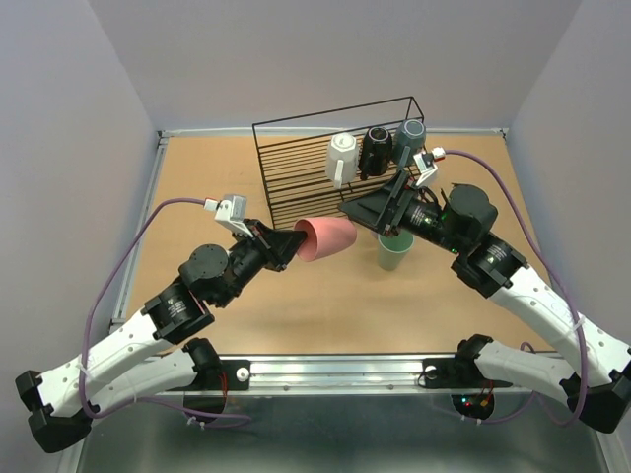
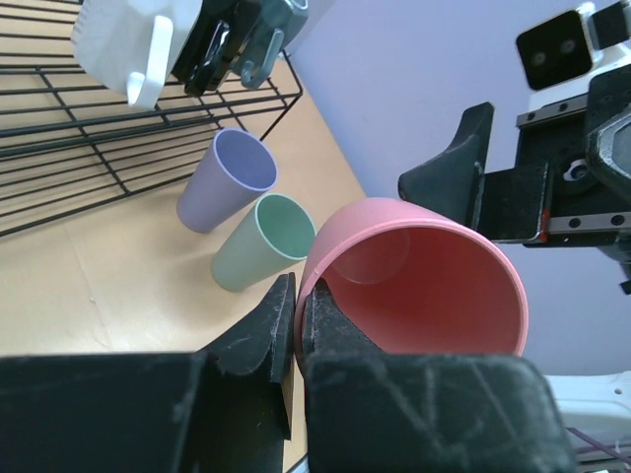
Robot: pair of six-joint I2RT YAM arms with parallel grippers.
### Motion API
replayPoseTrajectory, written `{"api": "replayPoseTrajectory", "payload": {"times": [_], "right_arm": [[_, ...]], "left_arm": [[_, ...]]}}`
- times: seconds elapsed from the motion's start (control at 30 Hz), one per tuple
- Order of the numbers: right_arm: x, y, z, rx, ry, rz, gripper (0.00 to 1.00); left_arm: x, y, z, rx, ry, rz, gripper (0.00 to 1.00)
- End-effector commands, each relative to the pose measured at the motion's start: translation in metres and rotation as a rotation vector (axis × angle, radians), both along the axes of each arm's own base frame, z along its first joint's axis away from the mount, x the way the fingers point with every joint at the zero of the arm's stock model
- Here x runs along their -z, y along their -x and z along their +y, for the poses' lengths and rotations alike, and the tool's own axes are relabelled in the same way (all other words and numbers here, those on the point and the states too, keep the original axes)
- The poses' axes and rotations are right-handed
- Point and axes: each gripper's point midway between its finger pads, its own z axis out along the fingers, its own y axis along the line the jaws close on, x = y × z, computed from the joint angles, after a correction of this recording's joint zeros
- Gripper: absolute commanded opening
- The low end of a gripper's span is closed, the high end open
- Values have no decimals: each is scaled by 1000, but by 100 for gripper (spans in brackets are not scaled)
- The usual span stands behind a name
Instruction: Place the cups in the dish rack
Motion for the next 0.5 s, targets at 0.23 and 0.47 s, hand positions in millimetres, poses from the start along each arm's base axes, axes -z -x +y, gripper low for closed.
{"api": "replayPoseTrajectory", "payload": {"times": [0.23, 0.47], "right_arm": [[-30, 16, 6, -98, -199, -48, 100], [-33, 18, 8, -122, -253, -51, 100]], "left_arm": [[-39, 6, 5, 11, 140, -98, 0], [-41, 8, 6, 15, 142, -109, 0]]}}
